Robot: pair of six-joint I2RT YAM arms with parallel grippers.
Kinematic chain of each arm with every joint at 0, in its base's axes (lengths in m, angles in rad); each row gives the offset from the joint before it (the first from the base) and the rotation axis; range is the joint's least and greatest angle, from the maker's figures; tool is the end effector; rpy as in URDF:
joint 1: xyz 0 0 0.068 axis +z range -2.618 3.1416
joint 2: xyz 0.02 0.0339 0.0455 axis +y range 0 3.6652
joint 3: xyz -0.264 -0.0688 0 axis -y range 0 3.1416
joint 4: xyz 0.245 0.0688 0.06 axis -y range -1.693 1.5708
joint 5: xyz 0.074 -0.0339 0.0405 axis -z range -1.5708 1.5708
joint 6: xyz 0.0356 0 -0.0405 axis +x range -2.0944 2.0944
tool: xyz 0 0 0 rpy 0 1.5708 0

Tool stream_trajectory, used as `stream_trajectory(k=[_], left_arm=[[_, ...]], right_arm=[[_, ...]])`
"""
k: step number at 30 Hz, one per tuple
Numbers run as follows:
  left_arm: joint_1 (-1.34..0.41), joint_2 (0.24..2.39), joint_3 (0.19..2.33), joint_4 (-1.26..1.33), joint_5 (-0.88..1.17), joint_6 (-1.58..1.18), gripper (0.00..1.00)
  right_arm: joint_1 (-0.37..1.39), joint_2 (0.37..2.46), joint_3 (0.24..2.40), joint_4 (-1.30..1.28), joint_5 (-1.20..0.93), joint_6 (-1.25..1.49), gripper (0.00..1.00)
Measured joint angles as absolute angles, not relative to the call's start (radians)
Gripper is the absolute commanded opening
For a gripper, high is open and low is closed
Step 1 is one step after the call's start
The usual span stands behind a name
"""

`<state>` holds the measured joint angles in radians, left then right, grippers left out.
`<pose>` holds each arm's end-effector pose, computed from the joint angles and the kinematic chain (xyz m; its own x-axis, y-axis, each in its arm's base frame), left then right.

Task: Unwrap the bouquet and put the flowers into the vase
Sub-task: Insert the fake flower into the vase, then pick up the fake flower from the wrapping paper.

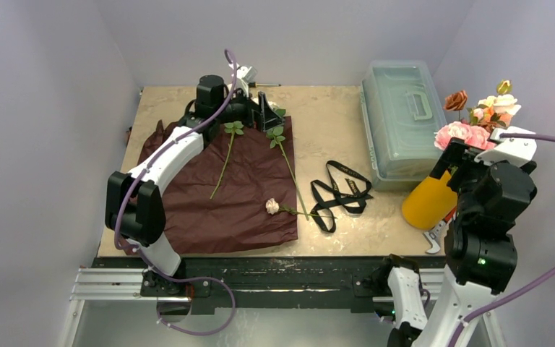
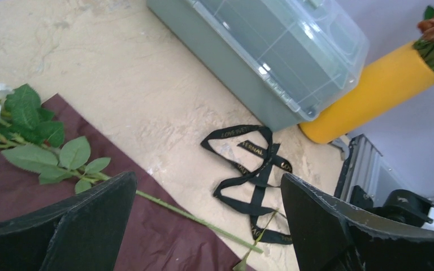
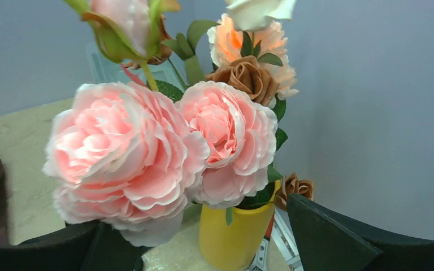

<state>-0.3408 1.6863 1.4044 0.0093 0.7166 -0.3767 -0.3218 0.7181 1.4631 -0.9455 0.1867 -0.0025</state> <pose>0.3688 -0.1556 0.3381 -0.5480 -0.1000 -0.8305 0.6954 0.4973 -0.5187 0.0619 -0.0276 0.4757 -0.1901 0.0608 -0.9799 0.4829 0.8748 -0.0394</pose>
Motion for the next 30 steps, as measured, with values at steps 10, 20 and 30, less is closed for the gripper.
stream_trajectory(k=[10,20,30], left_arm=[[-0.322,1.686,1.401,-0.17,0.563,-0.321,1.0],[-0.316,1.686,1.376,-0.21,0.519,-0.321,1.0],[-0.269,1.705,1.406,-0.289,0.408,-0.301,0.96]], right_arm=[[-0.322,0.719,1.631,-1.005,-0.082,-0.098,0.95],[-0.322,0.967,2.096,-1.017,-0.284,-0.189,0.95],[-0.308,1.415,2.437,-1.093,-0.363,-0.218,0.95]])
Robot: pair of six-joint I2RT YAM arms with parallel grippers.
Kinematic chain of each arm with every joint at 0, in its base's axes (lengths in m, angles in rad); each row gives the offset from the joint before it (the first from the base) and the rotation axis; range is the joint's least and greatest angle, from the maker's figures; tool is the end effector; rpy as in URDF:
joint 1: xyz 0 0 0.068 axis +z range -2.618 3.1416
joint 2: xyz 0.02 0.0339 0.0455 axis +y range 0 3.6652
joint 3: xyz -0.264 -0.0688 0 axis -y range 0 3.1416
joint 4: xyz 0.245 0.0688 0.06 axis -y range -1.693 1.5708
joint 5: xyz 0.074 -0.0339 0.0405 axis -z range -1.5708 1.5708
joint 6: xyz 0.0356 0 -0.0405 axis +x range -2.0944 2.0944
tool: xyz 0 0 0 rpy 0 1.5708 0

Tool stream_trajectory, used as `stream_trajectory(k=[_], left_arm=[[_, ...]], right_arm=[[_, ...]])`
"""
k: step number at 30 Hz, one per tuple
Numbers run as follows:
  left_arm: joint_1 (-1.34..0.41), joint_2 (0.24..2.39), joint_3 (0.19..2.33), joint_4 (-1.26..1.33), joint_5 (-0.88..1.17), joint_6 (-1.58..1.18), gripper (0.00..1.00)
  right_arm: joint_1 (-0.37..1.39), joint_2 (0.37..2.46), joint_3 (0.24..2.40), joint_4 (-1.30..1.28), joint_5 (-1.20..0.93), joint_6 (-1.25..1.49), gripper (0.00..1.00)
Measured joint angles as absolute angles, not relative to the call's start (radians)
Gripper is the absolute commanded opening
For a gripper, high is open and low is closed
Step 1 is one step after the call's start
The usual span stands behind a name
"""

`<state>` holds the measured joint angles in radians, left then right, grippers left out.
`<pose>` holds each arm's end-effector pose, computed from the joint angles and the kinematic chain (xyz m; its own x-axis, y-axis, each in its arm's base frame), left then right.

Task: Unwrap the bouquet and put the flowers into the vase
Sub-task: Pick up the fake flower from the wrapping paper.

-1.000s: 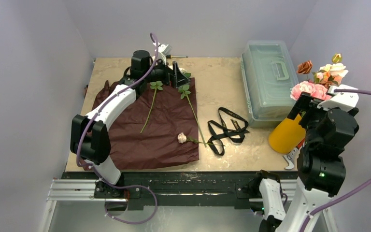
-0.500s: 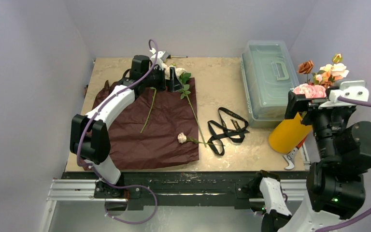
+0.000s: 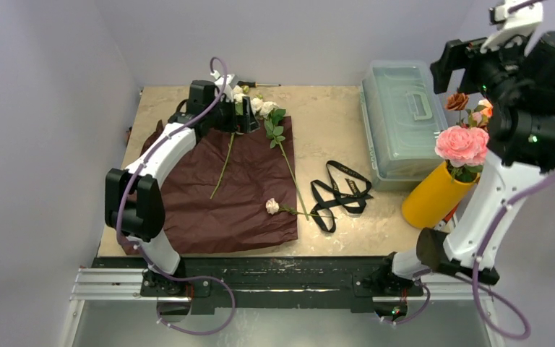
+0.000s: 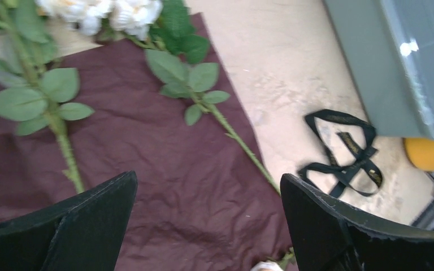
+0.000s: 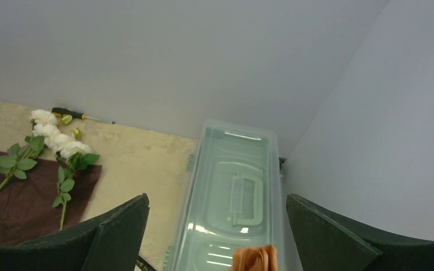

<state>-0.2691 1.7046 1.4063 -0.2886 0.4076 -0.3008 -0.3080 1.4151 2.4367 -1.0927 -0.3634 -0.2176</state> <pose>0.3779 -0.1189 0.3014 -0.6765 -0.0956 -0.7302 0.3789 0.8051 -0.4564 0.1590 -0.0373 0.6070 -0.0543 -0.1945 -0.9794 -0.0678 0.9793 -0.1907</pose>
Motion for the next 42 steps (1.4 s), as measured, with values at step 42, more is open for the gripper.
stream_trajectory(k=[42], left_arm=[[-0.492,1.765,1.195,-0.675,0.715,0.892,0.85]], right_arm=[[0.223,1.468,2.188,-1.033,-0.265,-0.183,0.95]])
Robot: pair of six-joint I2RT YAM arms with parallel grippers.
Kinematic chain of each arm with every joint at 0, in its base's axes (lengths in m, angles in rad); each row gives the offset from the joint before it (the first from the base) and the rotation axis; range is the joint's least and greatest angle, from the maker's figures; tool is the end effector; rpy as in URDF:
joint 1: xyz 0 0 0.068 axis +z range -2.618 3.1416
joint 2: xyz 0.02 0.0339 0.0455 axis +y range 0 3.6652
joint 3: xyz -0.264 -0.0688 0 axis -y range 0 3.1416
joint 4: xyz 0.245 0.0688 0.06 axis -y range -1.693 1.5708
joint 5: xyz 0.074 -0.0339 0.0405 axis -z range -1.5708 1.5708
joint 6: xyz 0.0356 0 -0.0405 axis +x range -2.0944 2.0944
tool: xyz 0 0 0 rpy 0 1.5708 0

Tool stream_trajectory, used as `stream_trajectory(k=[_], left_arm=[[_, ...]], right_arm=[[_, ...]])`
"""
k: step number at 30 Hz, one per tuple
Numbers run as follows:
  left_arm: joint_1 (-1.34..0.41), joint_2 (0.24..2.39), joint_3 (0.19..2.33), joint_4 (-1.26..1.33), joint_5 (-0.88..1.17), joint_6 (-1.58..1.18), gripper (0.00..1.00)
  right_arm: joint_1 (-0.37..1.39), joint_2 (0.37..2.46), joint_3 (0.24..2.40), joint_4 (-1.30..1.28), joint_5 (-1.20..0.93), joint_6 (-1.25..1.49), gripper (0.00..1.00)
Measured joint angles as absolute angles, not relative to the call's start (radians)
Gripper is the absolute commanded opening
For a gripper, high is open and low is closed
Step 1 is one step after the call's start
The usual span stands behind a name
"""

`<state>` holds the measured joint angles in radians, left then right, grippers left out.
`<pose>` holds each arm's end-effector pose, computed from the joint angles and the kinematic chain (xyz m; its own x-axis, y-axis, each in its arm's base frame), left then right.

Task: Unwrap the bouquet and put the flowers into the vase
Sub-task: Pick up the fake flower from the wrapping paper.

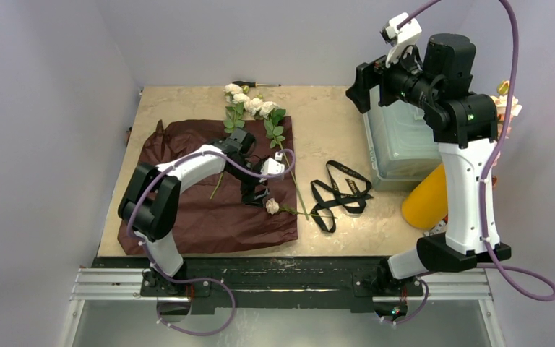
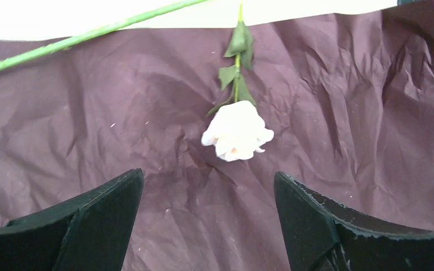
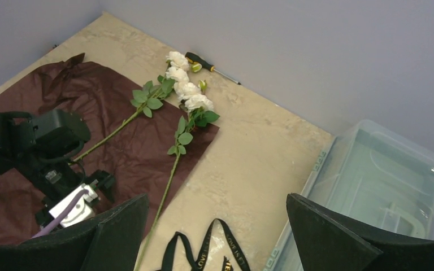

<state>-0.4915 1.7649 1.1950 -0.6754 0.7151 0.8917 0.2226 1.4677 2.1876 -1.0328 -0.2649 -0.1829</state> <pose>0.2904 -0.1819 0.1953 -0.1035 0.7218 -0.6843 0.9899 0.0080 -0.1414 0.2326 0.0622 0.5494 -0.2123 -0.2280 -0.9502 -0.5030 0.8592 -0.0938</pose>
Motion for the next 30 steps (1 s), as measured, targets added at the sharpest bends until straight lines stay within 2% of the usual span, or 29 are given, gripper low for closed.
stream_trajectory(k=[12,16,19,23,27,30], left_arm=[[-0.578,1.765,1.091,-0.605,0.718,1.013,0.71],[-0.594,1.765,1.055,-0.515,0.697,0.982,0.56],[-0.599,1.764,1.04,-0.463,0.678,0.948,0.35],[-0.599,1.741,1.04,-0.451,0.647,0.951,0.12],[-0.599,1.687,1.076,-0.546,0.607,1.013,0.0],[-0.598,1.643,1.138,-0.645,0.575,1.08,0.0]], right_arm=[[0.223,1.465,2.164,-1.032,-0.281,-0.171,0.95],[0.223,1.465,2.149,-1.031,-0.282,-0.163,0.95],[0.223,1.465,2.142,-1.031,-0.282,-0.159,0.95],[0.223,1.465,2.136,-1.027,-0.282,-0.157,0.95],[0.223,1.465,2.123,-1.024,-0.287,-0.155,0.95],[0.223,1.463,2.109,-1.02,-0.302,-0.147,0.95]])
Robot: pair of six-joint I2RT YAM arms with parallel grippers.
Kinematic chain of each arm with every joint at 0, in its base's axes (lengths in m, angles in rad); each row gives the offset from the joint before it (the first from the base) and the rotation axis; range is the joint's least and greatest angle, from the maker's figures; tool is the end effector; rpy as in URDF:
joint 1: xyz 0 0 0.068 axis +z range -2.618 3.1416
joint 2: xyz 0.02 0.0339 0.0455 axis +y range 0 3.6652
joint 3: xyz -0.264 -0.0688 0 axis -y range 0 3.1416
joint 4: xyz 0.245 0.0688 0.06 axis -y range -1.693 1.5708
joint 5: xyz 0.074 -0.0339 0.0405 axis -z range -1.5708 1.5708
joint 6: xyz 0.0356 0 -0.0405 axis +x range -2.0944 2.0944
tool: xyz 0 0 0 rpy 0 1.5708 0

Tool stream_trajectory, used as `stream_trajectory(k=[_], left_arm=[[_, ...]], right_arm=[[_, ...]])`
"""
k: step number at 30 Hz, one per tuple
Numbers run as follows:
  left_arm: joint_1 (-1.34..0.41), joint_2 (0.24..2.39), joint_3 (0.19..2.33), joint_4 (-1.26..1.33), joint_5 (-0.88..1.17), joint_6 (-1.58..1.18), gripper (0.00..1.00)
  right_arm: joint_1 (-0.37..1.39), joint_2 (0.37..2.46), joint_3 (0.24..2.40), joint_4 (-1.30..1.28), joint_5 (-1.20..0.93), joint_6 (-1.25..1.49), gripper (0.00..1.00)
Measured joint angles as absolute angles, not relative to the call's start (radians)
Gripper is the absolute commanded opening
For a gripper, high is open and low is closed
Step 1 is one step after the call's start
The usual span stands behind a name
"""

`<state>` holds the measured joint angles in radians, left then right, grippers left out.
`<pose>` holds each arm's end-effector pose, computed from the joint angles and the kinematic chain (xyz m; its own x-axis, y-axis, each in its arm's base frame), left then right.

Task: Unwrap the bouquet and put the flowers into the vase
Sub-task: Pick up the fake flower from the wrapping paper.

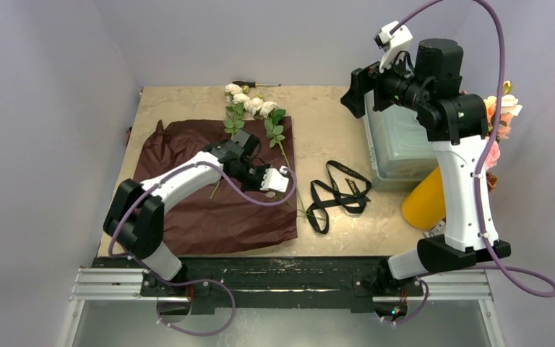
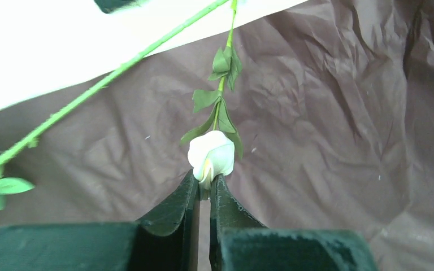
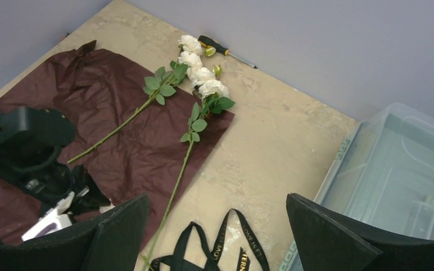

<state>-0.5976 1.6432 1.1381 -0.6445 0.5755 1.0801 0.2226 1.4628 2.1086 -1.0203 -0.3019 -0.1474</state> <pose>0.2578 -0.1989 0.2160 0.2231 0.7432 -0.6307 0.9745 -0.1851 0.1266 0.2431 0.0659 0.5318 -0.2823 -0.2077 -0.9366 -0.5279 0.8488 -0.0291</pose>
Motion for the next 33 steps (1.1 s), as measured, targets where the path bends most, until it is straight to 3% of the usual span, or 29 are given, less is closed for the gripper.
stream_trajectory(k=[8,13,16,27,33], left_arm=[[-0.548,1.45,1.276,-0.867,0.44,1.337,0.0],[-0.495,1.408,1.406,-0.93,0.406,1.522,0.0],[-0.478,1.372,1.444,-0.914,0.416,1.635,0.0],[-0.501,1.251,1.338,-0.733,0.548,2.005,0.0],[-0.532,1.271,1.339,-0.717,0.622,2.051,0.0]], right_arm=[[0.223,1.415,1.986,-1.003,-0.411,-0.129,0.91],[0.223,1.412,1.934,-1.003,-0.546,-0.117,0.78],[0.23,1.414,1.916,-1.003,-0.637,-0.108,0.73],[0.442,1.47,1.895,-1.024,-0.773,-0.103,0.72],[0.528,1.531,1.885,-1.026,-0.773,-0.102,0.57]])
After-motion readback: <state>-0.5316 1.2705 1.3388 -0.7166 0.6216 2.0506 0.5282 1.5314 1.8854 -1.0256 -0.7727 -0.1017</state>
